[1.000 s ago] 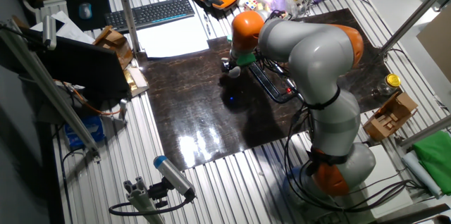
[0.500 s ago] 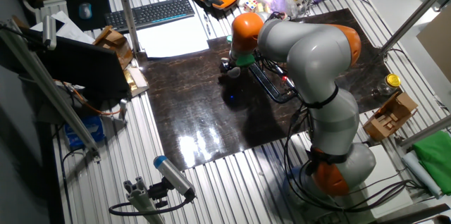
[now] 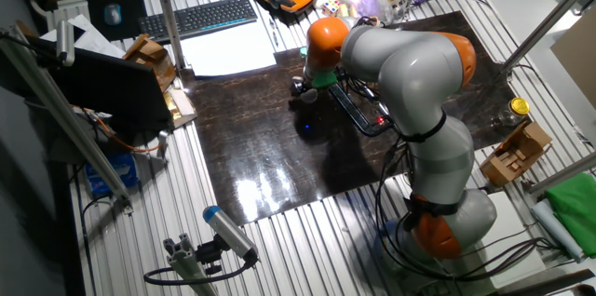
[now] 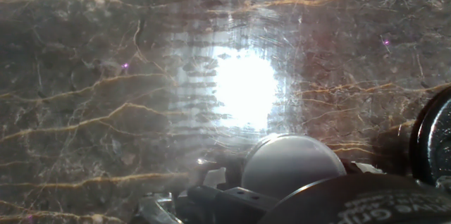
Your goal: Screw the lid onto the jar
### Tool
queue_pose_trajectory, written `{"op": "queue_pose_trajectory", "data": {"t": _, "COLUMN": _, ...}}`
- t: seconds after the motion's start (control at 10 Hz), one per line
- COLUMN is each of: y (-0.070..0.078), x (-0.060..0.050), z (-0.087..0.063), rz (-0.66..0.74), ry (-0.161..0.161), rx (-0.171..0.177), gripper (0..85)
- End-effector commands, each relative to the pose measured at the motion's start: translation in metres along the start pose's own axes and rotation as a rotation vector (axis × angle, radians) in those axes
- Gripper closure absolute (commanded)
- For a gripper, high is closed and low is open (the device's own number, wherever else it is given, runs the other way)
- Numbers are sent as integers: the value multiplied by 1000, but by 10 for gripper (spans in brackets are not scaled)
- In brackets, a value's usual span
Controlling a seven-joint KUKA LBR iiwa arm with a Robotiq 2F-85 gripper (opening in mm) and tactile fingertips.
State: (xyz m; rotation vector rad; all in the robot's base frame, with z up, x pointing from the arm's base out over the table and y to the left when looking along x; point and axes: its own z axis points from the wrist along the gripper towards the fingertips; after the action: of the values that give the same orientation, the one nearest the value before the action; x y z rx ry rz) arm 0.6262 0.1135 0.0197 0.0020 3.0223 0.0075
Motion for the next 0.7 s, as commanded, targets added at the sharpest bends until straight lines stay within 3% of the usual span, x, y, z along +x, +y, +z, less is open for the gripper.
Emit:
{"op": "queue_pose_trajectory", "data": {"t": 0.0, "y": 0, "x": 0, "z": 0, "rz": 0, "ry": -1, "rx": 0, "gripper": 3}}
{"op": "queue_pose_trajectory", "data": {"t": 0.4, "y": 0, "x": 0, "z": 3, "rz": -6, "ry": -5, "rx": -5, "gripper": 43}}
{"op": "queue_pose_trajectory", "data": {"t": 0.5, "y": 0, "x": 0, "z": 3, "rz": -10, "ry": -5, "rx": -6, "gripper": 103}}
{"op": "queue_pose_trajectory", "data": {"t": 0.6, "y": 0, "x": 0, "z": 3, "rz": -20, "ry": -5, "rx": -5, "gripper": 217}}
